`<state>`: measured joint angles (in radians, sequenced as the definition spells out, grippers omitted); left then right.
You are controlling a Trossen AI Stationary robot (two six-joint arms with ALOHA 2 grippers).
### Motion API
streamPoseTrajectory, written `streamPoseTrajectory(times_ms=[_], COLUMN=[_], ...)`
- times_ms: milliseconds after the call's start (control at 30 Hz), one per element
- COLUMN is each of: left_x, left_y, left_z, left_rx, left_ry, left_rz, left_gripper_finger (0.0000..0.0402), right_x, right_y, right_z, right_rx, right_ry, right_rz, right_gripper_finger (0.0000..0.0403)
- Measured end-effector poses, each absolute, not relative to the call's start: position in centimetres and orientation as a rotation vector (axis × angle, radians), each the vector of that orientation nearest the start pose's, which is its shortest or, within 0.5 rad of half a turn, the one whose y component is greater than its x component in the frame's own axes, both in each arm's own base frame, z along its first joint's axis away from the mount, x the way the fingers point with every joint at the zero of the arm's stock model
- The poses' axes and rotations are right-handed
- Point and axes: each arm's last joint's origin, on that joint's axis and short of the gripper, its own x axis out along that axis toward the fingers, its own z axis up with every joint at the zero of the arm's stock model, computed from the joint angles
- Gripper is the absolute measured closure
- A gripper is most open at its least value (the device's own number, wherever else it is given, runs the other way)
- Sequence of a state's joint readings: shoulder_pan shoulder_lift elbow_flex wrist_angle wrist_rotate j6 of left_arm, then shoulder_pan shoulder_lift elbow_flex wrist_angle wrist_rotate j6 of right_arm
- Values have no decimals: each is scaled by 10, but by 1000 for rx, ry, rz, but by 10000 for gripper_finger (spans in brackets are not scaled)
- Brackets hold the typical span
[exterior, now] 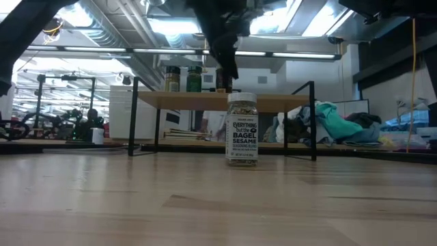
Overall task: Shelf spices
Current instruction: Put the white seasoning bottle on the shelf
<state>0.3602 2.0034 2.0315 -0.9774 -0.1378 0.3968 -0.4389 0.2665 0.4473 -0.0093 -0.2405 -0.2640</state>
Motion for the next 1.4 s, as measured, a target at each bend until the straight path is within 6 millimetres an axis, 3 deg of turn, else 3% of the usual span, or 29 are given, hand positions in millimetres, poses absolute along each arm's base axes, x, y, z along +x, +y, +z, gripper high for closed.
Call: streamPoseTrajectory(times_ms=[133,267,533,633,700,800,1067,1400], left_x=[407,397,317,286,269,250,214,204], left_y=[123,92,48,32,24,16,10,13], left_z=[339,368,458,472,472,454,371,268], left_rx=[360,439,350,339,322,293,171,67], left_ry=[1027,965,678,604,568,538,421,186], left_rz=[271,327,384,369,361,361,409,427], left_gripper_finger=[401,401,401,401,401,401,401,401], right_x=[84,84,85,87,89,94,122,176], right_y=[-32,-32,-32,-33,-33,-35,-45,-60], right_z=[292,292,291,290,288,288,292,275], right_rx=[-320,-320,-314,-292,-276,-270,-190,-64], right_ry=[-135,-135,-118,-107,-96,-92,-138,-127], right_rz=[-218,-218,-216,-199,-179,-144,-46,88], right_gripper_finger=[397,397,397,397,397,397,397,397])
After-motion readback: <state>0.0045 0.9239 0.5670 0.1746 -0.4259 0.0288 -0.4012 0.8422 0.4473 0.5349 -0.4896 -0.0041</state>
